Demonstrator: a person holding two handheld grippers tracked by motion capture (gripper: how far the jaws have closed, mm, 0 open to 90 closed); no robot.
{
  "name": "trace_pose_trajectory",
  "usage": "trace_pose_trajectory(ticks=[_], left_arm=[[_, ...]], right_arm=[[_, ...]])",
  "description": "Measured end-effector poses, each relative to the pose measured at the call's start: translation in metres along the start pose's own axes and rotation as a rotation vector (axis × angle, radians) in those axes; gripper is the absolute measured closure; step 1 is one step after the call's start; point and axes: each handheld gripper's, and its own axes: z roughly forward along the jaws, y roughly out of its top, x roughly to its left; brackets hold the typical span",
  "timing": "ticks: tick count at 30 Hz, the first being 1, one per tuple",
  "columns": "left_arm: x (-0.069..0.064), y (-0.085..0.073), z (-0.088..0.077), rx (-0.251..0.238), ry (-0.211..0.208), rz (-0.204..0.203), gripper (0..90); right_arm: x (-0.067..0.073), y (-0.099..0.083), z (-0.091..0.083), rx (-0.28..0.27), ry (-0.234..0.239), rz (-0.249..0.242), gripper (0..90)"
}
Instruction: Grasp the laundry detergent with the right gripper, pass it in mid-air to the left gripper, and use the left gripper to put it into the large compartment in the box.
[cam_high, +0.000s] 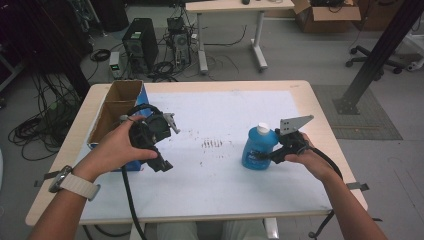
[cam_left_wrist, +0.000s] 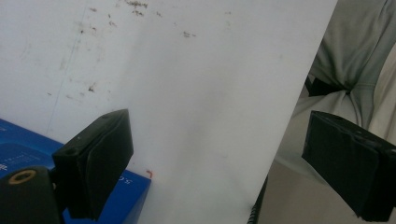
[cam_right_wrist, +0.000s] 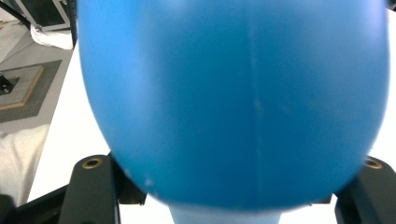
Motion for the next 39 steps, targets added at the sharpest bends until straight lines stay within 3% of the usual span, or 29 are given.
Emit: trace_pose_trajectory(ticks=[6, 19, 26, 31, 39], left_arm=[[0.0, 0.0, 0.0, 0.001, 0.0, -0.002, 9.0], [-0.001, 0.001, 0.0, -0.004, 0.002, 0.001, 9.1], [-0.002, 0.004, -0.004, -0.022, -0.004, 0.003, 9.2], [-0.005, 0.009, -0.012, -0.028, 0.013, 0.009, 9.2], [-0.013, 0.024, -0.029, -0.029, 0.032, 0.05, 9.0]], right_arm=[[0.001, 0.0, 0.001, -0.004, -0.003, -0.011, 41.6], [0.003, 0.002, -0.002, -0.021, -0.016, -0.019, 43.2], [0.012, 0.023, -0.017, -0.049, -0.015, -0.045, 43.4], [0.021, 0.036, -0.028, -0.058, -0.003, -0.058, 43.5], [0.033, 0.054, -0.038, -0.043, 0.006, -0.07, 43.6]])
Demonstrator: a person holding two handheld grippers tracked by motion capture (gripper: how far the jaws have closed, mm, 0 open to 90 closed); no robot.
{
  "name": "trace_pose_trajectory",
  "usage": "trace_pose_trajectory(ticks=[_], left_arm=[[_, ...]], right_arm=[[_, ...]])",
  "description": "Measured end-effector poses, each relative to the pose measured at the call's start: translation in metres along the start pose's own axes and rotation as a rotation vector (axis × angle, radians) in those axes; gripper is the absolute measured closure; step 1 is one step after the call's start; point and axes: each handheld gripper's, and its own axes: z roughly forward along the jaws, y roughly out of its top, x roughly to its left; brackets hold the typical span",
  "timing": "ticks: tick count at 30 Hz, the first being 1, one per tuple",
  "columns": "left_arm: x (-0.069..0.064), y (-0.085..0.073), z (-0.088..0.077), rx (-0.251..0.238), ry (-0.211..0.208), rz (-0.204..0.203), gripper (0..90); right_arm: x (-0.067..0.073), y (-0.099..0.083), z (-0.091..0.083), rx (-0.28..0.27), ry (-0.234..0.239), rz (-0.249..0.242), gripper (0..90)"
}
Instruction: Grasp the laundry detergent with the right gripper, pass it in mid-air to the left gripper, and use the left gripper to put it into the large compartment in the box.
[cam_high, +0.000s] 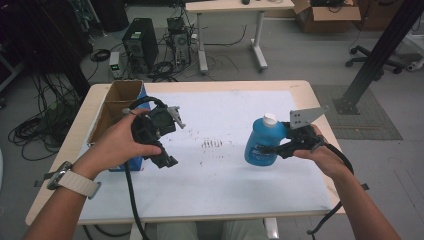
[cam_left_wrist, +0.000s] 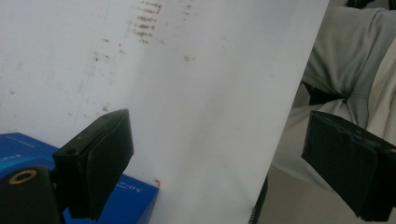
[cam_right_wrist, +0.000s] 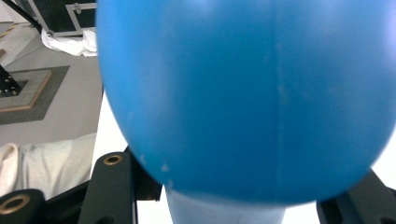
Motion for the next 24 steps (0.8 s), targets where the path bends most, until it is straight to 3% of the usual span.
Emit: trace_pose_trajectory(ticks=[8, 24], left_arm=[[-0.006, 0.017, -0.017, -0.006, 0.015, 0.032, 7.9], [-0.017, 0.044, -0.045, -0.029, 0.015, 0.082, 6.7]], right_arm=[[0.011, 0.018, -0.003, 0.017, 0.04, -0.001, 43.6], [0.029, 0.052, -0.002, 0.042, 0.084, -0.052, 43.7]])
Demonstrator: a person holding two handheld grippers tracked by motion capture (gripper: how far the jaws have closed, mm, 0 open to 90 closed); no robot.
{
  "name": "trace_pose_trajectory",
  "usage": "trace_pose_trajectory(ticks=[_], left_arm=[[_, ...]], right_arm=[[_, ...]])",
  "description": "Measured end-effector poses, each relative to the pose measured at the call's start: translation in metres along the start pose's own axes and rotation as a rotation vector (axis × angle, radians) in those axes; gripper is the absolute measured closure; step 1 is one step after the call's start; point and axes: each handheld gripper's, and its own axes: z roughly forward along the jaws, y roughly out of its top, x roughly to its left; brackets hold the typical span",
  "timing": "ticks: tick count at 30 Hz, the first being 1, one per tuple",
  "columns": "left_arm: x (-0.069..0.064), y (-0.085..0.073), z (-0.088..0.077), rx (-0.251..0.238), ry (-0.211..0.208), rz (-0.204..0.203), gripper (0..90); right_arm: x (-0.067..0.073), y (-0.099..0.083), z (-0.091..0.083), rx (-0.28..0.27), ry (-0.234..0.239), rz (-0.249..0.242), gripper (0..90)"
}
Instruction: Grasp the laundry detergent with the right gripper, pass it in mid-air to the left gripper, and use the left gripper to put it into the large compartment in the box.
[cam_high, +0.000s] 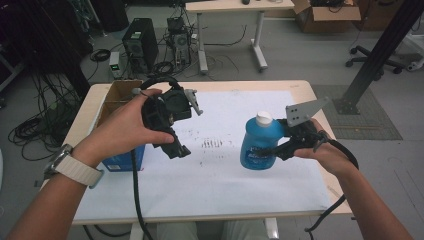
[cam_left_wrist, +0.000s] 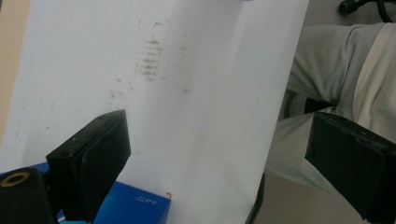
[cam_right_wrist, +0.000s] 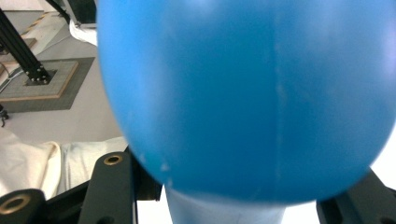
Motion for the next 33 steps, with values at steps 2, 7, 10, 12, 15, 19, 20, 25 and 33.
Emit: trace_pose_trajectory(ticks=[2, 7, 10, 12, 15, 19, 20, 25, 33], left_arm=[[-0.001, 0.003, -0.002, -0.013, -0.018, 0.007, 6.7], [-0.002, 0.013, -0.004, -0.021, -0.04, 0.029, 6.5], [-0.004, 0.02, -0.004, -0.016, -0.054, 0.048, 6.5], [-0.005, 0.023, -0.004, -0.01, -0.062, 0.057, 6.5], [-0.007, 0.026, -0.003, -0.004, -0.068, 0.067, 6.3], [-0.008, 0.029, -0.002, -0.006, -0.077, 0.075, 6.2], [-0.009, 0.03, -0.002, -0.009, -0.081, 0.074, 6.2], [-0.011, 0.034, 0.0, -0.007, -0.09, 0.094, 6.2], [-0.012, 0.038, 0.004, 0.01, -0.102, 0.11, 6.2]], right_arm=[[0.003, 0.007, 0.002, 0.006, 0.022, 0.007, 43.7], [0.006, 0.014, 0.01, 0.025, 0.049, 0.01, 43.7], [0.008, 0.02, 0.018, 0.046, 0.07, 0.022, 43.7], [0.009, 0.023, 0.023, 0.054, 0.082, 0.022, 43.7], [0.01, 0.026, 0.03, 0.056, 0.102, 0.019, 43.8], [0.012, 0.031, 0.038, 0.056, 0.115, 0.007, 43.8], [0.012, 0.032, 0.04, 0.057, 0.121, 0.006, 43.8], [0.014, 0.037, 0.05, 0.064, 0.137, -0.008, 43.8], [0.017, 0.042, 0.068, 0.103, 0.15, -0.021, 43.8]])
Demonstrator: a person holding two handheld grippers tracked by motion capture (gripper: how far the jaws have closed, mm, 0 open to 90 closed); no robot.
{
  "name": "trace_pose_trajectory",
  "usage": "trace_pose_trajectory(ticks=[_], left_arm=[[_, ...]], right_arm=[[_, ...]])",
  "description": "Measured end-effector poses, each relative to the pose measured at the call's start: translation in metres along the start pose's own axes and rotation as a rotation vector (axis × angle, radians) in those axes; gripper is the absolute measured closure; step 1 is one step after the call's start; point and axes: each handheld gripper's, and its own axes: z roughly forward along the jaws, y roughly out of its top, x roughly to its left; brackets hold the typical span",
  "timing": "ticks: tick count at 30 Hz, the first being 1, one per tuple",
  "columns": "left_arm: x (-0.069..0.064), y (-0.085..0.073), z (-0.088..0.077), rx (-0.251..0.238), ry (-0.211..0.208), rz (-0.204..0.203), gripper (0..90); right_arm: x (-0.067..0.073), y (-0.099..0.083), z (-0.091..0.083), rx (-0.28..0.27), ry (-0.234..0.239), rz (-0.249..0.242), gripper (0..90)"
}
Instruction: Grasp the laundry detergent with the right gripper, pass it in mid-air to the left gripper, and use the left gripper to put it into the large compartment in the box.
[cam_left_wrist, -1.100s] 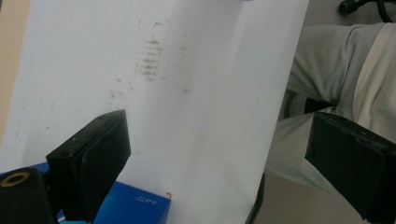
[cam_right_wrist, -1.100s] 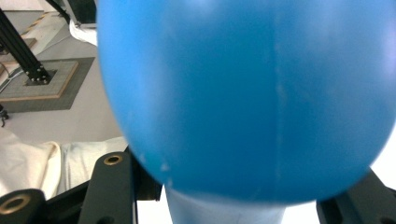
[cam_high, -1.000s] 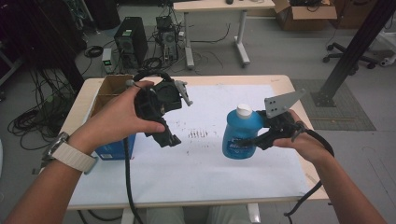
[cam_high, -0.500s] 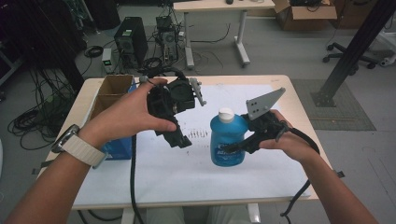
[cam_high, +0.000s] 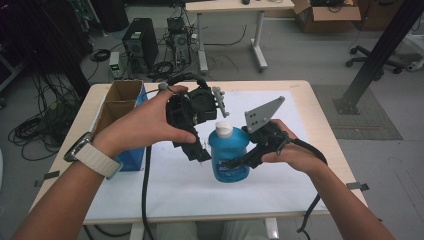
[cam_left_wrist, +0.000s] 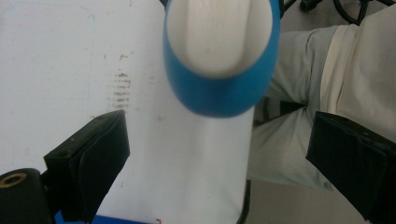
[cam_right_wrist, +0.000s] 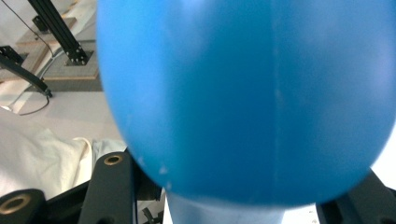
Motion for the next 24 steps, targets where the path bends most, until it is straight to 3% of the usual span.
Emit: trace_pose_trajectory(ticks=[24], left_arm=[[0.0, 0.01, 0.016, 0.009, -0.01, 0.009, 5.7]], right_arm=[[0.001, 0.013, 0.02, 0.03, 0.029, -0.003, 43.7]])
